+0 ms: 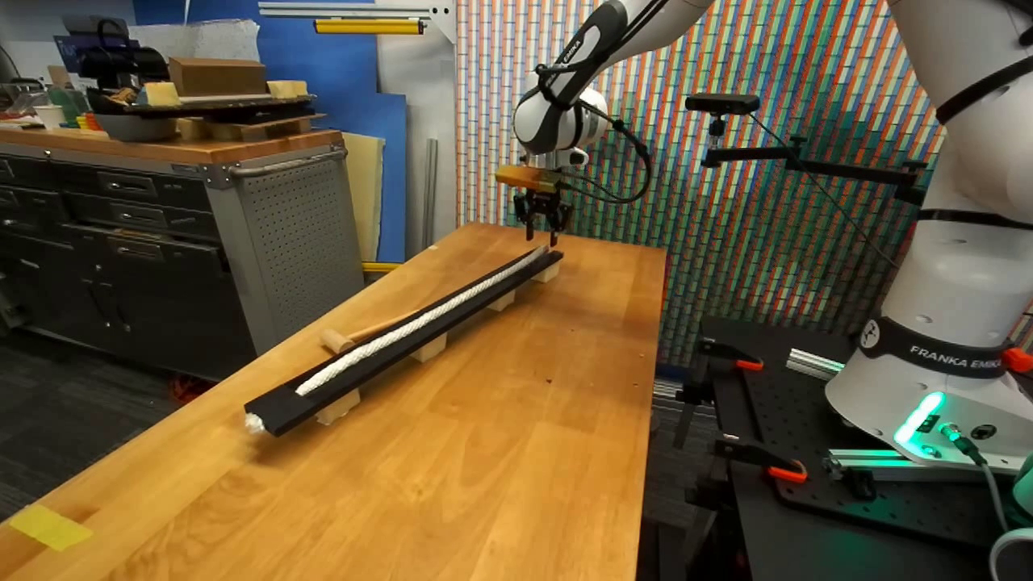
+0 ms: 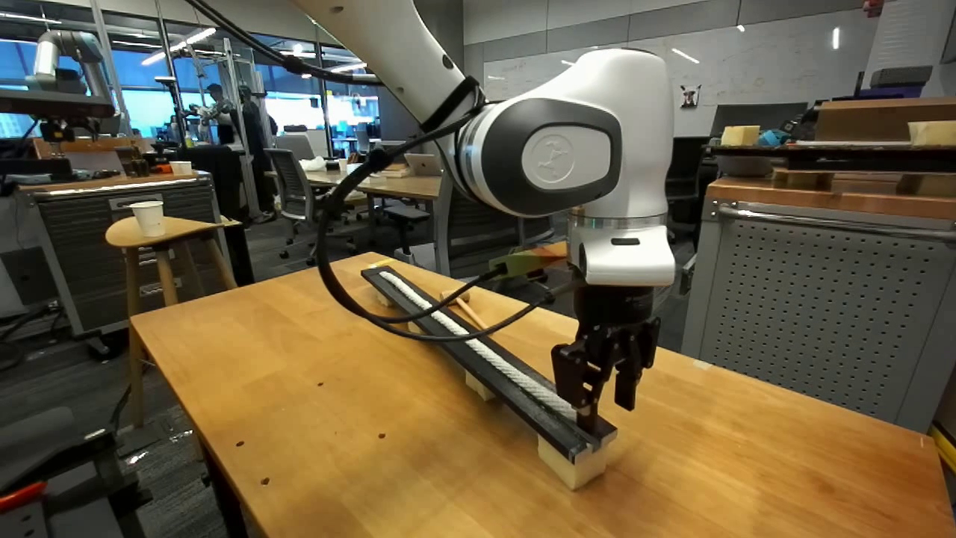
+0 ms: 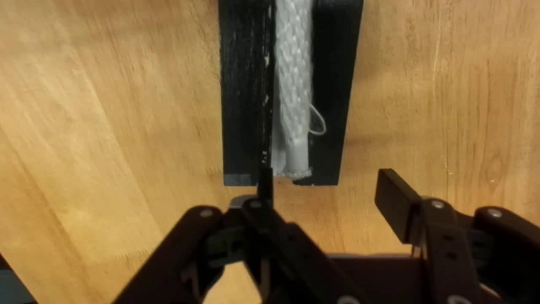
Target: Put the rope on the black thing
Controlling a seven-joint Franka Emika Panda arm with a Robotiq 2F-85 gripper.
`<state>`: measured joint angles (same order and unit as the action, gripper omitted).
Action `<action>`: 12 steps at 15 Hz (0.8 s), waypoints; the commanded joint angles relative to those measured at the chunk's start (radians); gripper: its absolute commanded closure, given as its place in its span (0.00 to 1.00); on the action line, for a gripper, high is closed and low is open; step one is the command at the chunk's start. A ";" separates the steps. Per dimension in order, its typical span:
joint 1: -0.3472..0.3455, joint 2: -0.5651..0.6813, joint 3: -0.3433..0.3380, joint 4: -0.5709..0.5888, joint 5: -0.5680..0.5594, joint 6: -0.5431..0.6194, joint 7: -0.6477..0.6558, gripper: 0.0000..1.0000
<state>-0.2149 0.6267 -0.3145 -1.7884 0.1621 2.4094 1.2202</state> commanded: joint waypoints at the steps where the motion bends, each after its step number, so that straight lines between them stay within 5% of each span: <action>1: -0.006 -0.001 -0.005 0.000 -0.012 0.029 -0.023 0.21; 3: -0.008 -0.002 -0.004 -0.001 -0.010 0.033 -0.029 0.22; 9: 0.002 -0.015 0.001 -0.013 -0.010 0.035 -0.046 0.00; 12: 0.010 -0.023 0.004 -0.018 -0.008 0.029 -0.045 0.00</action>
<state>-0.2122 0.6265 -0.3133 -1.7889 0.1620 2.4249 1.1875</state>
